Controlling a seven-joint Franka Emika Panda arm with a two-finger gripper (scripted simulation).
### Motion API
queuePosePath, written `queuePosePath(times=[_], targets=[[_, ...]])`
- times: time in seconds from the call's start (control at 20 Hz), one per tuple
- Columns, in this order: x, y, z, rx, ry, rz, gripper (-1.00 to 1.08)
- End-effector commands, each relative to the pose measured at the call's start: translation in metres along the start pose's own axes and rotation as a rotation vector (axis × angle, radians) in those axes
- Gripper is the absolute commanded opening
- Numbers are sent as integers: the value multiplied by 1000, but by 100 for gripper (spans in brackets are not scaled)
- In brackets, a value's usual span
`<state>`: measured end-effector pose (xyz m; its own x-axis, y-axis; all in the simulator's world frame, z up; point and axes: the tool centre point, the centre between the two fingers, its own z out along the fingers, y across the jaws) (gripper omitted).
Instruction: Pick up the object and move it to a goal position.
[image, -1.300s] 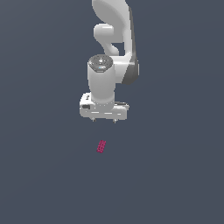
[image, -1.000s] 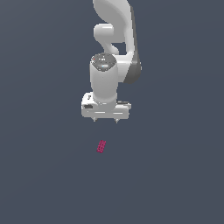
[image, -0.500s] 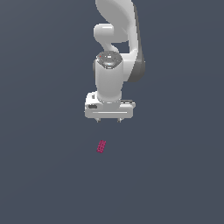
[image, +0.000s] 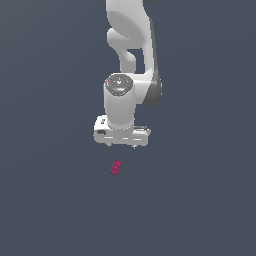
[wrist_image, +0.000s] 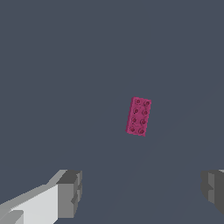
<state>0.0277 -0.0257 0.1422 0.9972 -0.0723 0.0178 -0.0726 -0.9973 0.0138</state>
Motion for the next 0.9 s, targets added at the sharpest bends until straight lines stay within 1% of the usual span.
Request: queuePosePath(times=[0.0, 0.2, 0.45, 0.85], targets=[[8, 5, 14, 3, -4, 33, 100], [22, 13, 39, 7, -10, 91, 100], [33, 22, 63, 10, -15, 143, 100], [39, 27, 81, 12, -19, 180, 100]])
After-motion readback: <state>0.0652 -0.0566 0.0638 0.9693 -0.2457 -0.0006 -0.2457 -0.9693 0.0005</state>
